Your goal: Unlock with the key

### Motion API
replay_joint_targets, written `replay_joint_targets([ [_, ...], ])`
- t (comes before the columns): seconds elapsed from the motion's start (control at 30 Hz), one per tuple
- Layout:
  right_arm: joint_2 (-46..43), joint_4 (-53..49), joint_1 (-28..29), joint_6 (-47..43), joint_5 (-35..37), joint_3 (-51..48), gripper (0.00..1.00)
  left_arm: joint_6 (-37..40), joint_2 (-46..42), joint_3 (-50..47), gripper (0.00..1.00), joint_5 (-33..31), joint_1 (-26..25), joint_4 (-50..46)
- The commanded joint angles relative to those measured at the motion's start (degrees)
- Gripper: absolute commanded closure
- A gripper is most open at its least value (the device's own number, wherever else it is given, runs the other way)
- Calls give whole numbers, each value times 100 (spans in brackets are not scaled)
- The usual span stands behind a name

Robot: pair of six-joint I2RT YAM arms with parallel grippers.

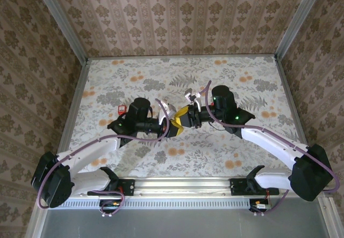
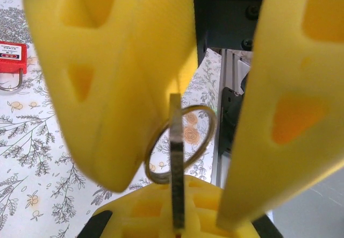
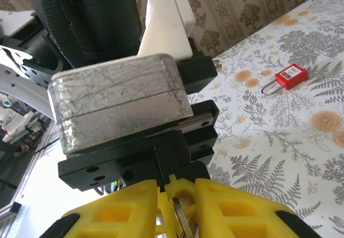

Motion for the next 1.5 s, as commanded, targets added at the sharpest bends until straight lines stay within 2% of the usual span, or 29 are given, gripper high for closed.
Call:
replay_joint_targets([
  [0.0, -9, -111, 51, -104, -211, 187, 80, -123, -4, 104, 100, 177, 44, 184],
  [0.33, -88, -224, 105, -96, -171, 226, 94, -105, -61, 113, 100, 143, 53, 167],
  [0.47, -204, -117, 105, 35, 30, 163, 96, -83, -117, 78, 100, 9, 74, 187],
  [0.5, -243, -118, 105, 53, 145, 147, 96, -79, -141, 64, 96, -37, 79, 177],
  [0.6, -377, -243, 96, 8, 646, 128, 98, -37, -267, -16, 71, -344, 112, 154],
  [0.63, -428, -305, 88, -32, 832, 144, 98, -26, -337, -59, 61, -510, 119, 137],
  [0.73, -570, -400, -9, -45, 1273, 171, 98, -4, -615, -214, 44, -1132, 147, 88],
  [0.8, -637, -488, -106, -41, 1480, 254, 99, 25, -810, -322, 42, -1523, 158, 18],
  [0.93, -691, -531, -317, -19, 1730, 410, 99, -70, -1203, -481, 32, -2428, 184, -181],
  [1.2, -625, -316, -567, 227, 2147, 465, 100, -462, -1674, -549, 30, -3817, 350, -557],
  [1.27, -629, -285, -580, 305, 2297, 436, 100, -562, -1764, -479, 25, -4539, 440, -857],
  [1.33, -655, -252, -581, 382, 2402, 370, 100, -745, -1769, -388, 13, -5305, 615, -1169],
  [1.43, -724, -172, -580, 499, 2469, 207, 99, -1072, -1475, -29, 12, -6046, 1184, -1955],
  [1.47, -750, -134, -572, 546, 2473, 154, 99, -1205, -1279, 142, 4, -6206, 1455, -2290],
])
